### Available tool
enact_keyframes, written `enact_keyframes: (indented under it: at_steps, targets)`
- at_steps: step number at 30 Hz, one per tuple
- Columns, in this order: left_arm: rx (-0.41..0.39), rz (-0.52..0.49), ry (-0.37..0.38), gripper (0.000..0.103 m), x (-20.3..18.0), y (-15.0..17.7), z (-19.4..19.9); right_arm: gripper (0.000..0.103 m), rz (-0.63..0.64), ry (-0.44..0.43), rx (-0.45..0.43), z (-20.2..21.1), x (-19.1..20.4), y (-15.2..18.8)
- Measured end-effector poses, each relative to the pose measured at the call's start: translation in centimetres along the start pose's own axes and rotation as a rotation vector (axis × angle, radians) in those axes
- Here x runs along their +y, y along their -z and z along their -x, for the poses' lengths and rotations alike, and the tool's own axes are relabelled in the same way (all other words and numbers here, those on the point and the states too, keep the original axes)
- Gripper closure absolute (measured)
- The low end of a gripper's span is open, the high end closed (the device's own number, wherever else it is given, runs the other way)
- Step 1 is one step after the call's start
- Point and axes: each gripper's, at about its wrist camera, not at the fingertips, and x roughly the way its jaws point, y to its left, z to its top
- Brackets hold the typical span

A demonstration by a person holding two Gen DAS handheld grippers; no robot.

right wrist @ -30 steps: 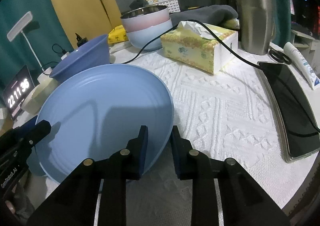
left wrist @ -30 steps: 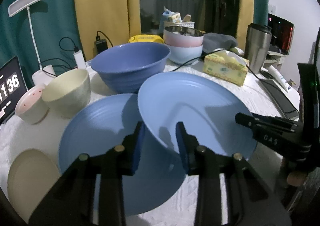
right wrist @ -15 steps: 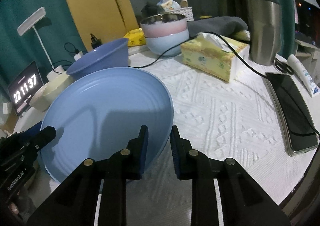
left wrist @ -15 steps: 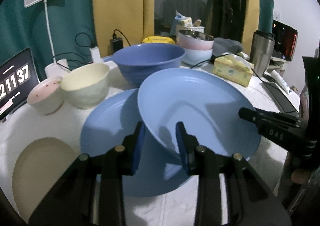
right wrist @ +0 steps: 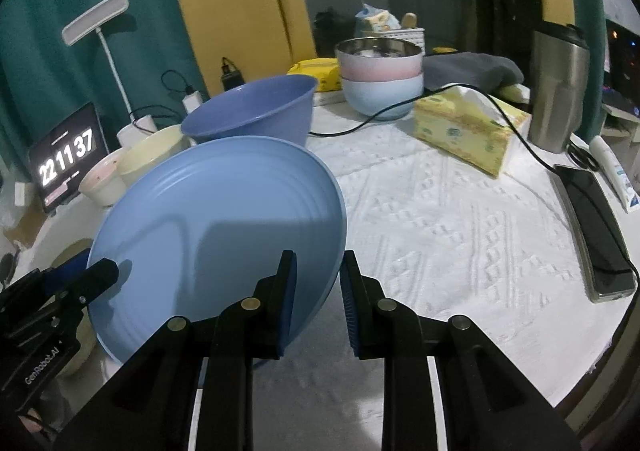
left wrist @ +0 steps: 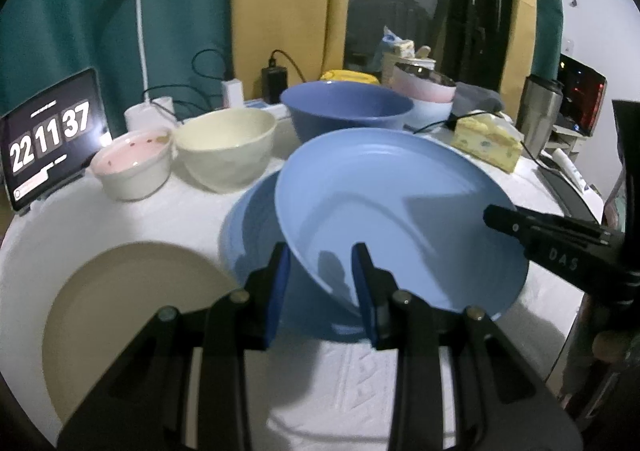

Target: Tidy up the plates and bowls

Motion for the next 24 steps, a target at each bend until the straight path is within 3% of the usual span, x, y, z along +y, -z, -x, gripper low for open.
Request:
enact_keyframes:
  at_steps: [12, 16, 21, 24]
  targets:
    - [0.083, 0.042, -0.029, 0.068, 2.7, 0.8, -1.1, 0.079, 0.036, 0.010, 0.030, -1.4, 3.1, 0.2]
    - [0.078, 0.073, -0.023, 0.058, 3.6, 0.7, -0.9, 0.079, 0.044, 0.025, 0.032, -1.9, 3.5, 0.0]
    - [0.058, 0.113, -0.027, 0.057, 5.0, 0.5, -0.2, 0.078, 0.065, 0.051, 0.046, -3.0, 4.4, 0.2]
    - [0.049, 0.130, -0.035, 0.057, 5.7, 0.5, 0.2, 0.070, 0.089, 0.067, 0.050, -3.5, 4.8, 0.4]
